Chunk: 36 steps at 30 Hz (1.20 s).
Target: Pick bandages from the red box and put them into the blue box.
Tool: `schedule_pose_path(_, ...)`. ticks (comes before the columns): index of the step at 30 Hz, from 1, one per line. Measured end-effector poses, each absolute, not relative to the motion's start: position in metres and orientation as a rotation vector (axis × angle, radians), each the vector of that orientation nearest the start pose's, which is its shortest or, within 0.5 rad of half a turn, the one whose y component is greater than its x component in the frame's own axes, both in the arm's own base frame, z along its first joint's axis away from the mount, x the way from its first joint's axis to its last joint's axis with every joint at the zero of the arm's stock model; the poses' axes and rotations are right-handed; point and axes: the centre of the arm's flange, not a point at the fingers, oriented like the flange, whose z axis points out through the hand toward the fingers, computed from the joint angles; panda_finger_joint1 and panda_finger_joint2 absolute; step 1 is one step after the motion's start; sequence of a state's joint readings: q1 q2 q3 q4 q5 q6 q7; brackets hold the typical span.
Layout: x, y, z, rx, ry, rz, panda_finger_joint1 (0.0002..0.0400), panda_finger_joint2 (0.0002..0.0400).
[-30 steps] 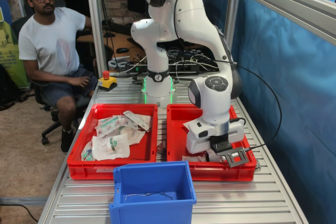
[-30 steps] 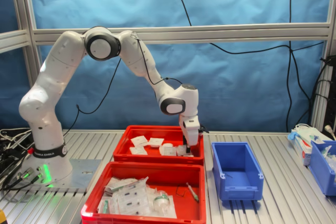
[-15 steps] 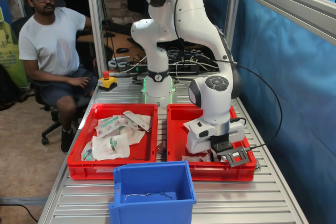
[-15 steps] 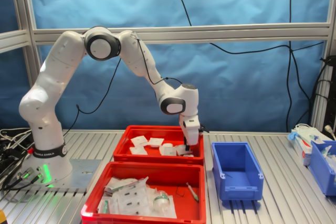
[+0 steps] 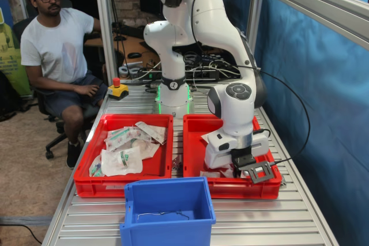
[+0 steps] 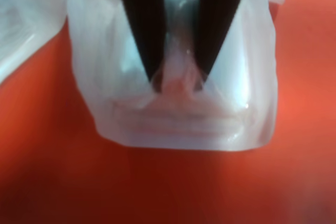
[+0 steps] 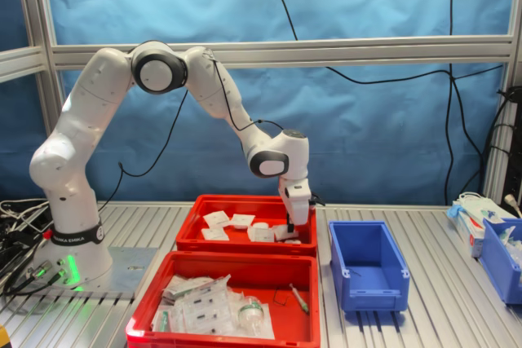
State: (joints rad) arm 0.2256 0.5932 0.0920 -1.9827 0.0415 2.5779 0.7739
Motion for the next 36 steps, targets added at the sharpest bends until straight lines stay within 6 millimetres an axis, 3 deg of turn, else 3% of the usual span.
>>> schedule_pose_path(7, 0.574, 0.185, 0.17, -3.013, 0.779, 0.144, 0.0036, 0.0036)
schedule_pose_path(15, 0.578, 0.171, 0.21, -3.027, 0.81, 0.158, 0.0036, 0.0036)
schedule_pose_path(21, 0.585, 0.153, 0.255, -3.019, 0.852, 0.117, 0.0036, 0.0036)
schedule_pose_path(26, 0.598, 0.126, 0.311, -2.988, 0.915, 0.03, 0.0036, 0.0036)
schedule_pose_path(30, 0.607, 0.112, 0.336, -2.966, 0.949, -0.024, 0.0036, 0.0036)
schedule_pose_path(32, 0.615, 0.096, 0.358, -2.947, 0.987, -0.067, 0.0036, 0.0036)
schedule_pose_path(36, 0.625, 0.074, 0.381, -2.926, 1.039, -0.108, 0.0036, 0.0036)
